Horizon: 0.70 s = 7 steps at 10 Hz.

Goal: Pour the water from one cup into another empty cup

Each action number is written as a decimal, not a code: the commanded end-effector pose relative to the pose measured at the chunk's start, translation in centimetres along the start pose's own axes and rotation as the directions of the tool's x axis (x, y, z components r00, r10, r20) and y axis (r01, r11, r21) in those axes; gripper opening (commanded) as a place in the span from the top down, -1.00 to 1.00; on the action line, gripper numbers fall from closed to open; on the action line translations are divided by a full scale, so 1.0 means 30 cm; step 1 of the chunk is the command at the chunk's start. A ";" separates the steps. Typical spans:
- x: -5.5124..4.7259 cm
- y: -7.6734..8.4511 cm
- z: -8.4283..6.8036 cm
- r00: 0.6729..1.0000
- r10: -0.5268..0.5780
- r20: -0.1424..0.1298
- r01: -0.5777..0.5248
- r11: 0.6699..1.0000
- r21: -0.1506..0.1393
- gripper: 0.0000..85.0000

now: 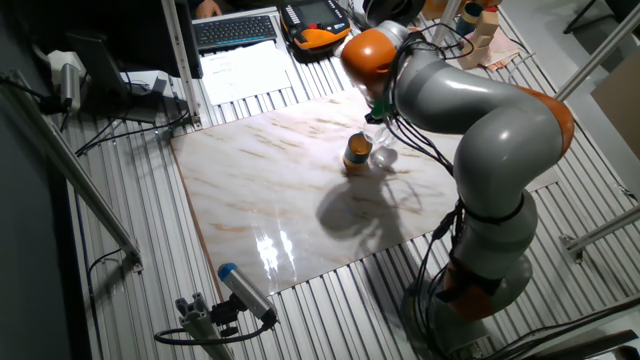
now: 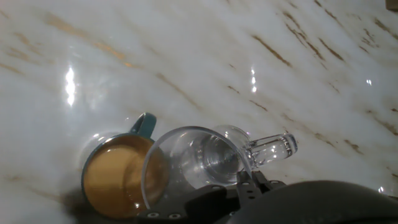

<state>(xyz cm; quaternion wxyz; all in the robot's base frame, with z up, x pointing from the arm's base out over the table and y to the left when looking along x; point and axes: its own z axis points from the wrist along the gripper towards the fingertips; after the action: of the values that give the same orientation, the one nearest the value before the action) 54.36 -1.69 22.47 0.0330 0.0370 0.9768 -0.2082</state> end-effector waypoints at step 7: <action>-0.059 -0.021 -0.004 1.000 -0.022 0.006 0.021 0.998 0.056 1.00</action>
<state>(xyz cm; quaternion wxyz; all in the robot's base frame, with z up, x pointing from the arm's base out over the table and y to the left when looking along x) 56.05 -2.30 22.98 0.0322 0.0263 0.9709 -0.2360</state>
